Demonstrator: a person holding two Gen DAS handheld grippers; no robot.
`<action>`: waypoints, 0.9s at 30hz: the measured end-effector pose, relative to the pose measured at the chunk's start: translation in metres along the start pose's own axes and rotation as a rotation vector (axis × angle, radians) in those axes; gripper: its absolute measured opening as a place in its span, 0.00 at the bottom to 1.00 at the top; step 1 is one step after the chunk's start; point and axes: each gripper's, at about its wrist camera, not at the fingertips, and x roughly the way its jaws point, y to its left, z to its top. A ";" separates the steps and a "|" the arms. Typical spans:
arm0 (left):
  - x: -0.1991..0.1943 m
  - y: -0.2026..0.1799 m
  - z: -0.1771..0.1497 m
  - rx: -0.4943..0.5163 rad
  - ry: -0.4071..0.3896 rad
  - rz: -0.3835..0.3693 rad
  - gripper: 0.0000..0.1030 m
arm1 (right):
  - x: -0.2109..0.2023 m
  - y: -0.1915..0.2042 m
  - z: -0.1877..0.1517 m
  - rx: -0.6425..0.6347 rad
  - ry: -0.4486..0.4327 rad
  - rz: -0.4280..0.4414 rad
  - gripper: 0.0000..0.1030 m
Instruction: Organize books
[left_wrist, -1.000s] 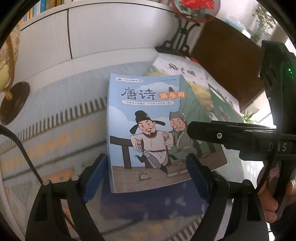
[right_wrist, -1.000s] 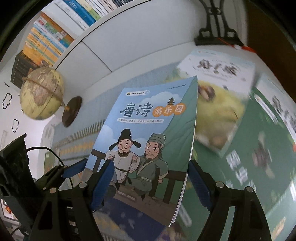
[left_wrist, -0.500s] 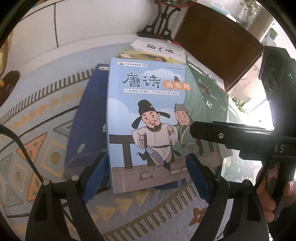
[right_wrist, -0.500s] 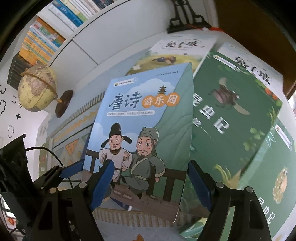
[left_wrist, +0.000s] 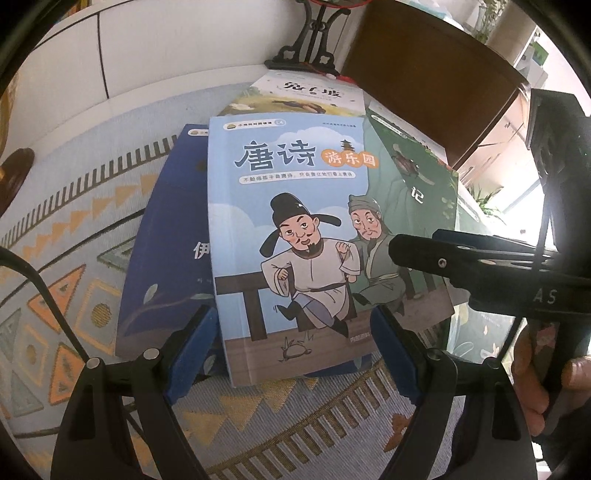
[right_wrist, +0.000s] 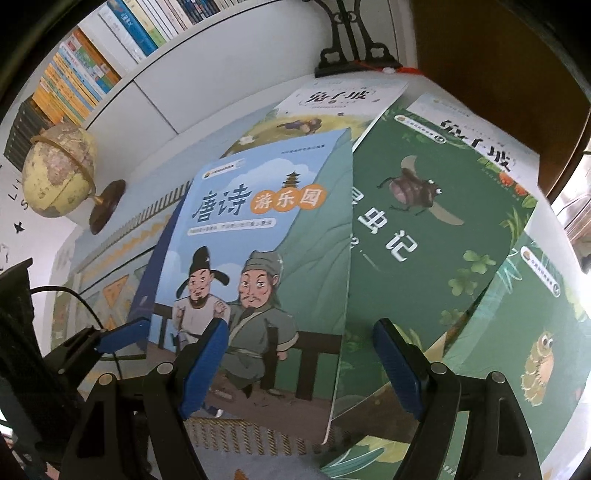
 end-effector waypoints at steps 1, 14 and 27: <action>0.000 0.000 0.000 -0.001 -0.001 -0.001 0.80 | 0.000 -0.001 -0.001 -0.003 -0.005 -0.006 0.76; 0.006 0.004 -0.005 -0.008 -0.007 -0.011 0.80 | 0.002 0.010 -0.005 -0.070 -0.050 -0.032 0.57; -0.023 0.013 0.021 -0.228 -0.123 -0.465 0.64 | 0.003 -0.054 0.001 0.246 -0.004 0.422 0.57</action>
